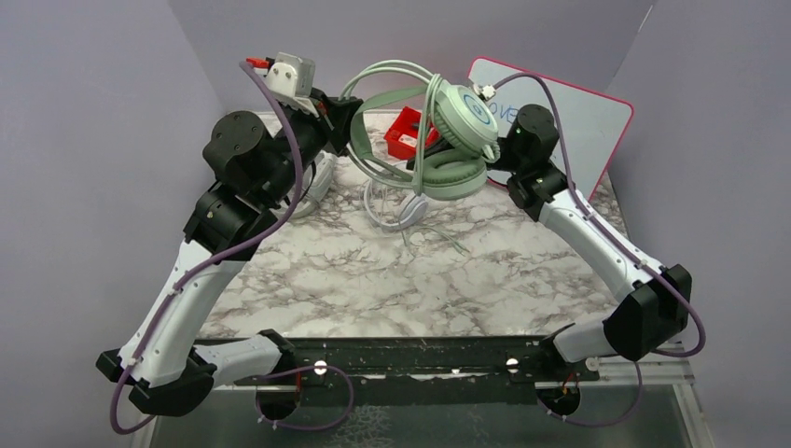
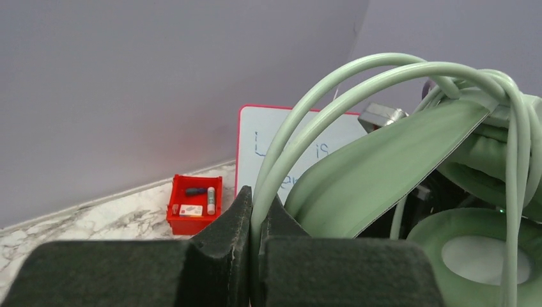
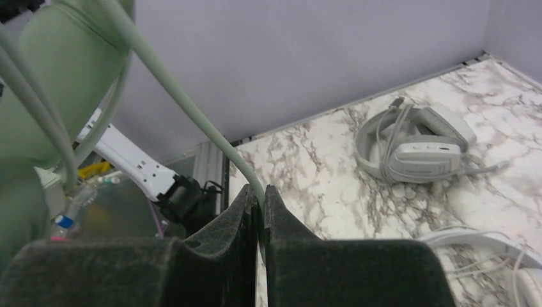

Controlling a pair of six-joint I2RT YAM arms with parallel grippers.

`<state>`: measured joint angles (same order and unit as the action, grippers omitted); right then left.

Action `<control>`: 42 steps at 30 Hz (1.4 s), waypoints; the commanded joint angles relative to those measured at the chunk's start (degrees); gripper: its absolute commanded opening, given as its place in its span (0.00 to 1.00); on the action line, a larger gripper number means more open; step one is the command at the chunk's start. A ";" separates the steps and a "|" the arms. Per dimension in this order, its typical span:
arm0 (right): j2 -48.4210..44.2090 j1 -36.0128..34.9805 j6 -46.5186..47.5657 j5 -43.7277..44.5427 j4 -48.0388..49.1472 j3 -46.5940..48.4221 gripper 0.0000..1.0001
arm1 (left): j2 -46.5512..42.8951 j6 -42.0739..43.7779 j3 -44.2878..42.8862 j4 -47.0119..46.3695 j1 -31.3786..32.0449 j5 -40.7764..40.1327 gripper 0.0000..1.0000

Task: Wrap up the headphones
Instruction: Wrap the headphones cable around the headphones.

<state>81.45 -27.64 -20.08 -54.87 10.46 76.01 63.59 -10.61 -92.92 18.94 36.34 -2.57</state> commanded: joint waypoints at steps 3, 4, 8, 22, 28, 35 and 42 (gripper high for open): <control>0.54 0.30 -16.92 -0.72 23.77 -8.34 0.10 | 1.12 -6.17 -7.55 -17.27 0.14 -5.58 0.00; 0.73 0.23 -17.65 -0.48 25.56 -9.00 0.11 | 1.50 -6.22 -7.95 -17.58 0.14 -5.79 0.00; 2.22 0.13 -19.83 1.15 31.10 -10.01 0.17 | 2.27 -7.16 -9.08 -18.67 0.14 -5.25 0.00; 8.34 -0.29 -26.01 2.02 45.89 -14.24 0.12 | 4.01 -7.85 -13.91 -18.67 0.14 -8.58 0.00; 5.54 -1.96 -23.97 3.83 45.53 -23.00 0.01 | 5.02 -5.54 -15.83 -21.06 0.13 -15.56 0.00; 3.63 -2.89 -23.95 5.14 44.21 -27.73 0.01 | 7.37 -0.71 -17.84 -22.76 0.14 -22.75 0.00; -2.78 -6.83 -21.33 9.40 33.55 -30.28 0.03 | 10.22 6.62 -14.18 -24.68 0.14 -35.23 0.00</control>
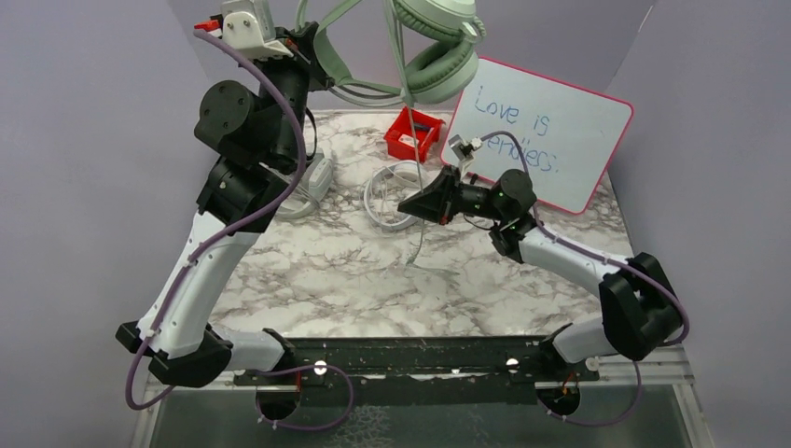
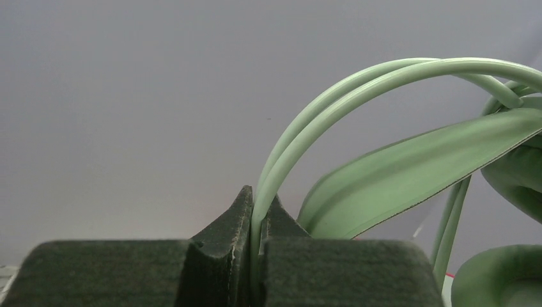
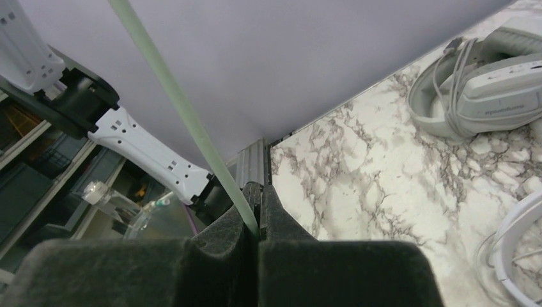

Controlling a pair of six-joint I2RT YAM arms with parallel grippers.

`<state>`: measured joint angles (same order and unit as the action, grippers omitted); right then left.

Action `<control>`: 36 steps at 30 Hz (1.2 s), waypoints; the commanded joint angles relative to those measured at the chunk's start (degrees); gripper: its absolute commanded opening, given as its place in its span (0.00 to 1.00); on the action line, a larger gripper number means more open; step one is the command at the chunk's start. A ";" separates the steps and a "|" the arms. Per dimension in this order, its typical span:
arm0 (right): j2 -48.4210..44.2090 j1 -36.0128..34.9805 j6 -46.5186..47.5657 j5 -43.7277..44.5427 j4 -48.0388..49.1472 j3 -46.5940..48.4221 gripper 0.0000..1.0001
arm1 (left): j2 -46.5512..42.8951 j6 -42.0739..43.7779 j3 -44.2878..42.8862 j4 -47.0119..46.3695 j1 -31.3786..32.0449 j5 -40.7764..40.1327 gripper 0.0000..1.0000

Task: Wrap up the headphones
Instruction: Wrap the headphones cable around the headphones.

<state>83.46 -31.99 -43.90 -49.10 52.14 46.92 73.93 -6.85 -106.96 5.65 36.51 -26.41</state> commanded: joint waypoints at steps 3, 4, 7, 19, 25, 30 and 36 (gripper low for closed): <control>-7.77 -4.68 4.13 6.00 -15.44 -0.25 0.03 | 1.76 5.53 0.99 -12.09 -0.05 -13.91 0.00; -8.96 -5.25 4.54 6.40 -17.64 -0.17 0.03 | 2.47 6.42 1.16 -12.28 -0.04 -15.02 0.00; -12.90 -7.54 6.72 8.73 -25.16 -0.23 0.03 | 4.39 11.95 2.75 -14.51 -0.08 -19.33 0.00; -25.23 -11.25 16.36 14.45 -49.74 3.96 0.03 | 6.65 25.83 13.49 -19.23 -6.17 -23.51 0.00; -27.57 -11.25 25.23 22.86 -65.84 12.55 0.03 | 3.60 24.11 20.10 -13.68 -8.04 -20.76 0.00; -26.14 -11.26 32.59 29.83 -78.67 22.93 0.04 | 1.20 19.90 25.99 -9.15 -8.26 -18.53 0.00; -22.40 -11.26 38.00 45.72 -89.41 30.92 0.07 | -0.15 15.94 26.66 -2.37 -8.21 -15.88 0.00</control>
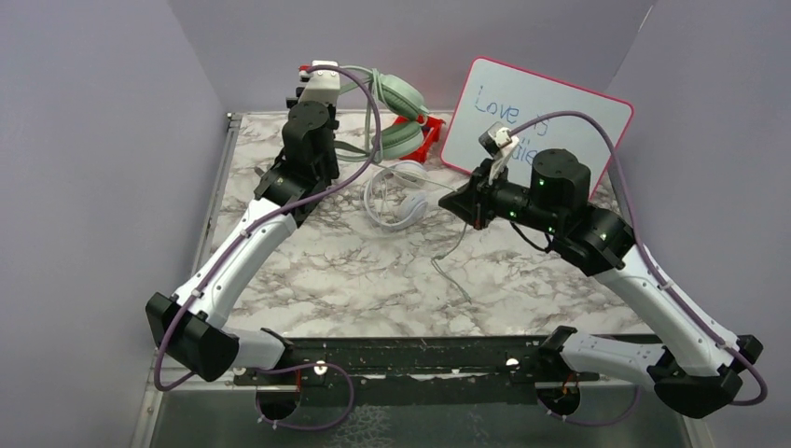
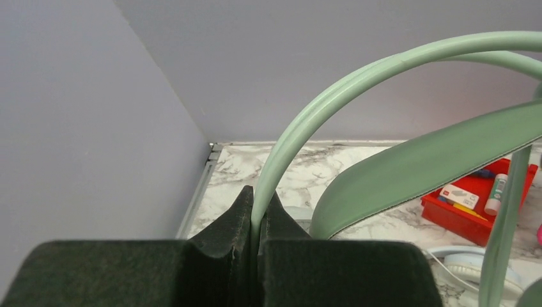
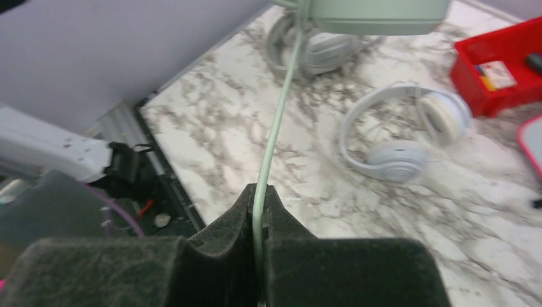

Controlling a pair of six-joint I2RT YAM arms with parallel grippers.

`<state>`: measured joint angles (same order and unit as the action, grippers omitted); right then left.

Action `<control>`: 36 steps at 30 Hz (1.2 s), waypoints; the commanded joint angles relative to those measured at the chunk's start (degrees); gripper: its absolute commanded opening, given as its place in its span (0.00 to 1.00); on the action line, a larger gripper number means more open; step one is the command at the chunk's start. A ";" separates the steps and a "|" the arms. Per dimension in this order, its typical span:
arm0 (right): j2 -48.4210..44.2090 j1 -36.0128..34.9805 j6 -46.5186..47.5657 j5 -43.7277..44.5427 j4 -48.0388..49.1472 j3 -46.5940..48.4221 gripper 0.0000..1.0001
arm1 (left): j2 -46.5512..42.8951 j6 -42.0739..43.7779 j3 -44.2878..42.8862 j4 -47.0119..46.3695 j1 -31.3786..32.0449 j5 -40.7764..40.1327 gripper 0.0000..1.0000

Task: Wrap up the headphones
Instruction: Wrap the headphones cable around the headphones.

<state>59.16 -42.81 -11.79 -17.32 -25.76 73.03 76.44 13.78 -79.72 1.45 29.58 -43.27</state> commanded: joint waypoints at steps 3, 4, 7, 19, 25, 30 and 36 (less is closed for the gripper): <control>4.44 -0.45 7.61 28.17 -14.35 8.48 0.15 | -3.88 -7.33 -0.78 5.15 -1.28 2.73 0.00; 4.81 -0.49 8.48 29.57 -13.87 9.36 0.15 | -4.25 -7.89 -0.72 5.91 -1.28 3.22 0.00; 3.86 -0.46 10.28 32.41 -9.09 9.20 0.01 | -5.02 -9.46 -0.78 7.98 -1.28 4.33 0.00; 7.52 -0.35 0.00 16.15 6.68 -5.15 0.12 | -9.32 -15.52 1.28 11.89 -1.28 7.67 0.00; 12.01 -0.13 -15.74 3.60 21.97 -21.97 0.55 | -10.58 -17.14 -0.27 13.29 -1.28 9.29 0.00; 19.87 -0.19 -22.75 -4.06 33.53 -27.95 0.76 | -10.92 -18.26 -1.12 13.83 -1.21 10.83 0.00; 30.42 -0.86 -28.01 -4.51 42.25 -31.44 0.80 | -10.88 -19.03 -1.70 13.84 -1.19 12.11 0.00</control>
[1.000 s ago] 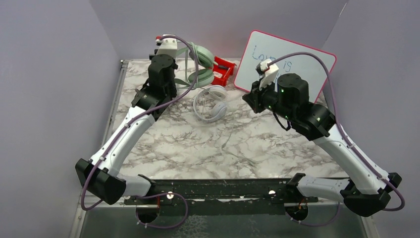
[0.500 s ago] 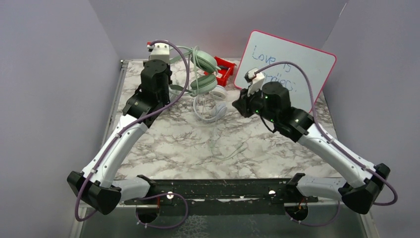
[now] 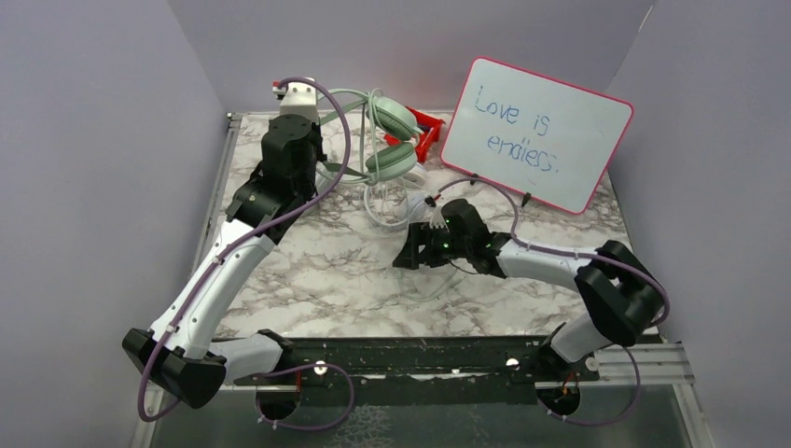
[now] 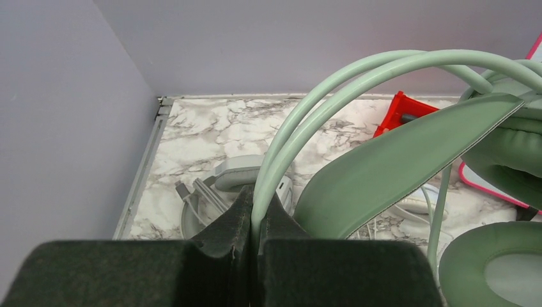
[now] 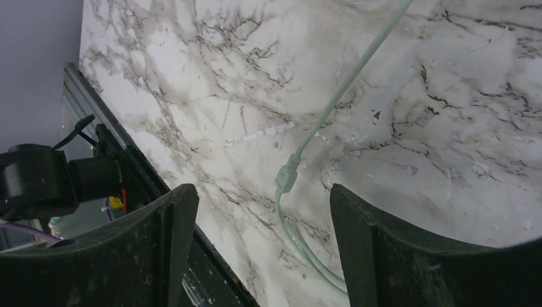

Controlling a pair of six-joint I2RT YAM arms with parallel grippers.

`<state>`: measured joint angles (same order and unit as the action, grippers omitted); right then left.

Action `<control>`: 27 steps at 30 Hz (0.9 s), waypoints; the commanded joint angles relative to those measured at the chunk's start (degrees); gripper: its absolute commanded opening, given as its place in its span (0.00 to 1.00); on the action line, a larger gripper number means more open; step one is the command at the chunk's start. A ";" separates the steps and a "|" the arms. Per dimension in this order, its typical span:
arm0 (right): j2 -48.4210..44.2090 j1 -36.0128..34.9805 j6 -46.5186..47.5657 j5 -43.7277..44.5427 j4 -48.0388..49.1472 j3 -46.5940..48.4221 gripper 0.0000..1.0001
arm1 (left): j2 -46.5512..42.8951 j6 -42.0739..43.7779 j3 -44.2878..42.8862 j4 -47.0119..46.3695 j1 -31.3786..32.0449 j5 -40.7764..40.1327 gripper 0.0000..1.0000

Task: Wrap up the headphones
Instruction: Wrap the headphones cable around the headphones.

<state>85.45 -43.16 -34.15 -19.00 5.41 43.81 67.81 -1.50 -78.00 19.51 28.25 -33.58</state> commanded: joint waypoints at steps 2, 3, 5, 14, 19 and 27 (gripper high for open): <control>6.18 -0.73 -5.92 -2.54 14.38 -3.13 0.77 | -2.38 -3.82 -3.32 -4.21 0.15 2.35 0.00; 7.26 -0.89 -5.85 -2.93 16.46 -3.34 0.75 | -2.48 -3.75 -3.24 -4.23 0.14 2.33 0.00; 9.59 -1.40 -5.92 -2.85 18.95 -3.29 0.71 | -2.51 -3.73 -3.13 -4.22 0.14 2.18 0.00; 16.07 -6.04 -8.57 8.06 23.05 -4.63 0.47 | -2.84 -4.33 -3.12 -4.30 0.14 1.95 0.00; 15.09 -7.31 -9.25 15.90 23.51 -7.94 0.20 | -3.52 -4.59 -3.43 -4.34 0.14 0.86 0.00; -1.74 -7.39 -0.52 8.89 18.45 -14.75 0.01 | -0.03 -2.86 -9.14 -9.43 0.14 -6.58 0.00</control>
<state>92.49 -50.19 -40.34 -8.34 28.10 30.72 67.00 -2.98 -79.94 19.44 28.25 -34.17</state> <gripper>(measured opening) 0.052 0.025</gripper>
